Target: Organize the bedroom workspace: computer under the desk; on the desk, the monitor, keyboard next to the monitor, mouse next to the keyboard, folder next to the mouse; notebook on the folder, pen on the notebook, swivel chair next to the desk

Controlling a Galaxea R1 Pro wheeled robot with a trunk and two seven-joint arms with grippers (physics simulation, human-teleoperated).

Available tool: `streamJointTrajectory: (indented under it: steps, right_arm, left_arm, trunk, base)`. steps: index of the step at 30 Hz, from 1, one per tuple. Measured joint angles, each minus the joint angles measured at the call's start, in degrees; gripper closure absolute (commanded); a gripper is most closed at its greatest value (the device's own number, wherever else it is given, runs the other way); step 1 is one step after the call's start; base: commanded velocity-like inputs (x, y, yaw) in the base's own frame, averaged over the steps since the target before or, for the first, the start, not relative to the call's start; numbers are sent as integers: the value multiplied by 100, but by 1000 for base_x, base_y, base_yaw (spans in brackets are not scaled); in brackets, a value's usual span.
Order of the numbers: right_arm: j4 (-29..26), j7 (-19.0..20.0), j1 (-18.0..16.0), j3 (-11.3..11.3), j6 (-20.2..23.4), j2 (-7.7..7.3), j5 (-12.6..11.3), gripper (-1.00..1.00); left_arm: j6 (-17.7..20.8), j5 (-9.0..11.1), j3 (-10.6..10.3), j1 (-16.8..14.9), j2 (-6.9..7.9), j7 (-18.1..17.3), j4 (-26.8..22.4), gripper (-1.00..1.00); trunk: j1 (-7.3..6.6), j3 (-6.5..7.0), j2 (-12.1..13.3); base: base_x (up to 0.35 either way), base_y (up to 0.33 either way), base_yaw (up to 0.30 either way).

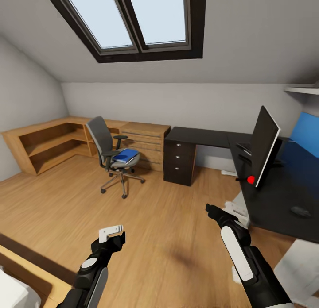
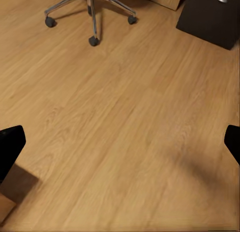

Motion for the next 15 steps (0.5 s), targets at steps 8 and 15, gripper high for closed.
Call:
streamJointTrajectory:
  steps: [8, 15]
  right_arm:
    - [0, -2, -1, -1, -105, -1, -1, -100]
    - [-1, 13, -1, 6, -115, -6, 7, -100]
  left_arm:
    - [-1, -1, 7, 0, 10, 0, 39, -100]
    - [-2, -9, 7, 0, 11, 5, 49, -100]
  trunk:
    - [0, 0, 0]
    - [0, 0, 0]
  base:
    - [-6, -93, -283]
    - [0, -291, -289]
